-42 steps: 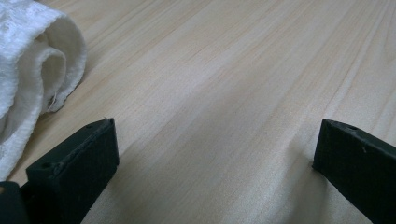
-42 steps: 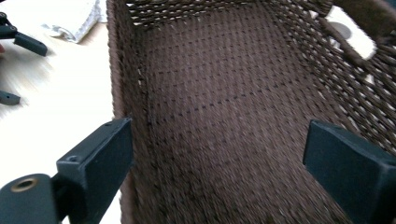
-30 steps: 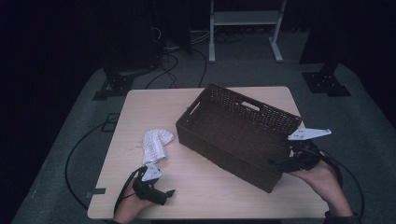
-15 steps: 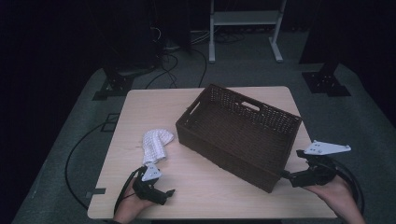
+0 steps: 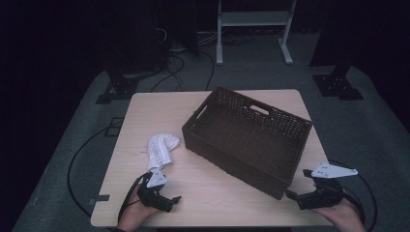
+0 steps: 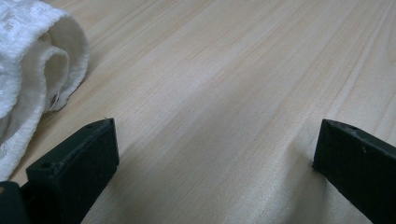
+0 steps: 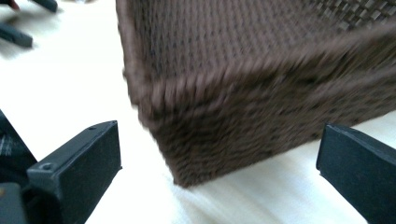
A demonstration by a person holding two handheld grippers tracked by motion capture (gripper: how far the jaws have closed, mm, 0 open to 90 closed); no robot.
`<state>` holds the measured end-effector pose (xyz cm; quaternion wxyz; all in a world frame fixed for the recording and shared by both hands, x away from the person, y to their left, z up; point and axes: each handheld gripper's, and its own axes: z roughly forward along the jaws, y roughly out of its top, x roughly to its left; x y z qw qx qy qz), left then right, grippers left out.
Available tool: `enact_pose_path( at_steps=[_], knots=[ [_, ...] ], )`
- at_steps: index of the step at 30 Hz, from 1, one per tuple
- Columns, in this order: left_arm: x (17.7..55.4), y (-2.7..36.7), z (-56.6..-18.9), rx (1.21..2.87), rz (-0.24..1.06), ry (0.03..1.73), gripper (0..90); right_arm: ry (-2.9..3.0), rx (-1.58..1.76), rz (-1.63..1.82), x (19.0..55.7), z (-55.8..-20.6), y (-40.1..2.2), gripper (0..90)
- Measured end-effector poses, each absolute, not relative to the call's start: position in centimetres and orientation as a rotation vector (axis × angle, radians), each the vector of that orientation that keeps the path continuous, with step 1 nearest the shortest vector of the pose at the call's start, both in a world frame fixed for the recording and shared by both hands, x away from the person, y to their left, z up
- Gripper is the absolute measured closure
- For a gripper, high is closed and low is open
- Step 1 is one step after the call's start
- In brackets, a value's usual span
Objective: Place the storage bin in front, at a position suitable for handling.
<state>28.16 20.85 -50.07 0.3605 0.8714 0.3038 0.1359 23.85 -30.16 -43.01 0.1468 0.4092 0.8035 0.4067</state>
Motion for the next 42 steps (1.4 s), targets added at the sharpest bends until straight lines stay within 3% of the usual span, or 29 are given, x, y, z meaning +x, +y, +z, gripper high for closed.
enact_pose_path(
  at_steps=[15,32,42],
  knots=[
    [28.1,20.9,-50.1,2.245,0.349,0.784,0.0,2.325,1.266,1.053,24.6,-48.7,-28.3,0.0],
    [28.2,20.9,-50.1,2.246,0.35,0.784,0.0,2.313,1.288,1.021,25.3,-50.3,-28.6,0.0],
    [28.2,20.9,-50.1,2.241,0.353,0.793,0.0,2.35,1.219,1.065,27.1,-50.5,-30.9,0.0]
  ],
)
